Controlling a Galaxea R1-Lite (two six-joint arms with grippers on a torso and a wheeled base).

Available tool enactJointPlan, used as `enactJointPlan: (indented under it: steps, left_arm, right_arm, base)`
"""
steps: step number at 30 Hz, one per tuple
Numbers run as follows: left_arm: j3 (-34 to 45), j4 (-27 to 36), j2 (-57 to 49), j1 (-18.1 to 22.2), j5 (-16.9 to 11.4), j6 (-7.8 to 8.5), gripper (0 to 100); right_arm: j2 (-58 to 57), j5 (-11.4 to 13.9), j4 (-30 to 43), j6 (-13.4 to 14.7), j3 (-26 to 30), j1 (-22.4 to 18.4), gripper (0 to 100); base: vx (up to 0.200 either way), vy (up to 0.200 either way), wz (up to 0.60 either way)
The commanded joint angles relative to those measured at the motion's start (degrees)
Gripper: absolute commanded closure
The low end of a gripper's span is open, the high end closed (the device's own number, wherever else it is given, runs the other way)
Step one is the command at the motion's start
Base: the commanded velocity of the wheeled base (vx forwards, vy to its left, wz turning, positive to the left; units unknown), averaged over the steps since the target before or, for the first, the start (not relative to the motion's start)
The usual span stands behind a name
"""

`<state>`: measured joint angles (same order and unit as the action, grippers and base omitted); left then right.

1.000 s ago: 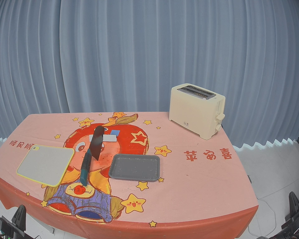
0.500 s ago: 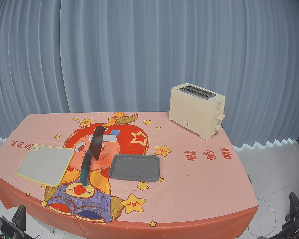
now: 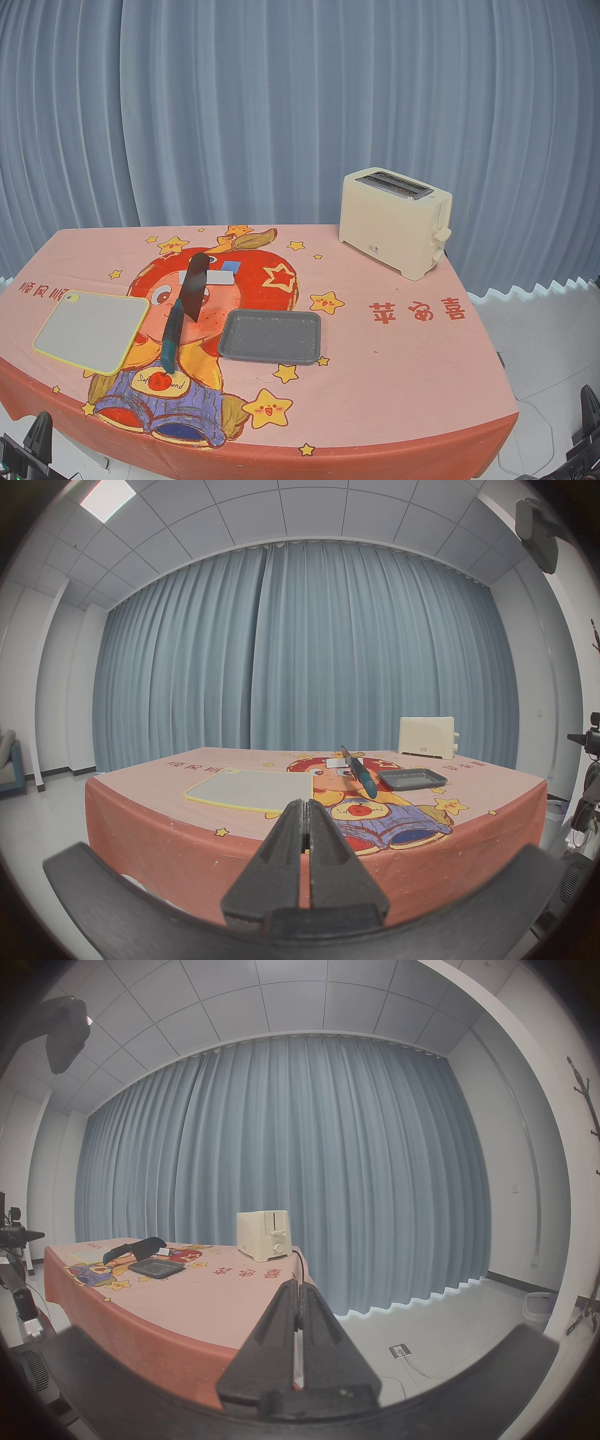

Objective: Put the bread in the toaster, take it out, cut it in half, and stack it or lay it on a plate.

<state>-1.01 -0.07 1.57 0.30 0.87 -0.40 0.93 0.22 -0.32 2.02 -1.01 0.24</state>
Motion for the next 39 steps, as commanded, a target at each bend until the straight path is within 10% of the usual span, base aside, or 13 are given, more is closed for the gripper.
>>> enactJointPlan:
  steps: [1,34,39]
  left_arm:
    - [1.0,0.0,0.1,0.0,0.0,0.05,100]
    - [1.0,0.0,0.1,0.0,0.0,-0.04,100]
    - [1.0,0.0,0.1,0.0,0.0,0.05,100]
  right_arm:
    - [-0.9,0.0,0.0,0.0,1.0,0.0,100]
    - [-0.9,0.6,-0.1,-2.6,1.0,-0.1,100]
    - [-0.9,1.0,-8.9,-1.8,0.2,-0.5,100]
  base:
    - [0.000,0.000,0.00]
    - [0.000,0.000,0.00]
    - [0.000,0.000,0.00]
